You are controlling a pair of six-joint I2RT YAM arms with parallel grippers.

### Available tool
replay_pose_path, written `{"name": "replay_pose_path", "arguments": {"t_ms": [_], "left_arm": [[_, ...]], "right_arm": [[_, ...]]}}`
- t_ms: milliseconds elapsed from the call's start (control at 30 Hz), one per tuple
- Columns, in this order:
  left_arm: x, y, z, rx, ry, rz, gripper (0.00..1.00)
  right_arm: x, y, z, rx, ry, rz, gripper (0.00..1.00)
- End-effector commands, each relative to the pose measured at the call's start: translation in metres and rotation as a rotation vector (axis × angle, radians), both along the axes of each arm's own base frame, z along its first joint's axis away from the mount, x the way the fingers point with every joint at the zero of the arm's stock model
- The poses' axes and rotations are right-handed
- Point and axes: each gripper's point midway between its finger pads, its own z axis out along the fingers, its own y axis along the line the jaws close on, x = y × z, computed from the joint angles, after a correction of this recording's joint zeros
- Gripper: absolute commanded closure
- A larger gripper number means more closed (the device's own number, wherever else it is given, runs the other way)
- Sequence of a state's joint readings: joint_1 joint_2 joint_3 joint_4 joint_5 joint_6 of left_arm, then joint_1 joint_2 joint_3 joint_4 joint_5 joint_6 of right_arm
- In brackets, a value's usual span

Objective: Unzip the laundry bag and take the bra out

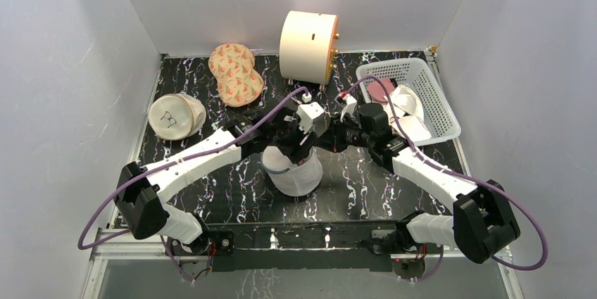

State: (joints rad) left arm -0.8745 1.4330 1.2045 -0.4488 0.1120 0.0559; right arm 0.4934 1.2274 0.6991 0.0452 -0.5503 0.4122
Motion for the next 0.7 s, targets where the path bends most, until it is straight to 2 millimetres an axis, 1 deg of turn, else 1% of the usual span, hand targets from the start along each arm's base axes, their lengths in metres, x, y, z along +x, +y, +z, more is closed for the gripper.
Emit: {"name": "replay_pose_path", "arguments": {"t_ms": [0,200,267,333,467,533,600,667], "left_arm": [[0.000,-0.013,0.016,-0.051,0.005,0.025,0.38],[-0.003,-0.018,0.008,-0.019,-0.011,0.053,0.35],[-0.002,-0.019,0.005,-0.012,-0.026,0.067,0.35],[0.002,-0.017,0.000,0.013,-0.040,0.096,0.37],[0.008,-0.008,-0.009,0.080,-0.057,0.135,0.52],[0.008,-0.006,-0.010,0.093,-0.064,0.135,0.62],[0.009,-0.005,-0.006,0.094,-0.076,0.127,0.71],[0.008,-0.005,-0.003,0.096,-0.089,0.100,0.76]], "right_arm": [[-0.003,0.004,0.022,0.047,-0.074,0.044,1.00],[-0.010,0.005,0.021,0.056,-0.068,0.061,1.00],[-0.011,0.004,0.021,0.056,-0.068,0.065,1.00],[-0.012,0.004,0.019,0.053,-0.063,0.068,1.00],[-0.014,0.002,0.017,0.046,-0.059,0.068,1.00],[-0.014,0.001,0.015,0.038,-0.059,0.059,1.00],[-0.012,-0.001,0.012,0.026,-0.055,0.044,1.00],[-0.006,-0.005,0.009,0.007,-0.055,0.001,1.00]]}}
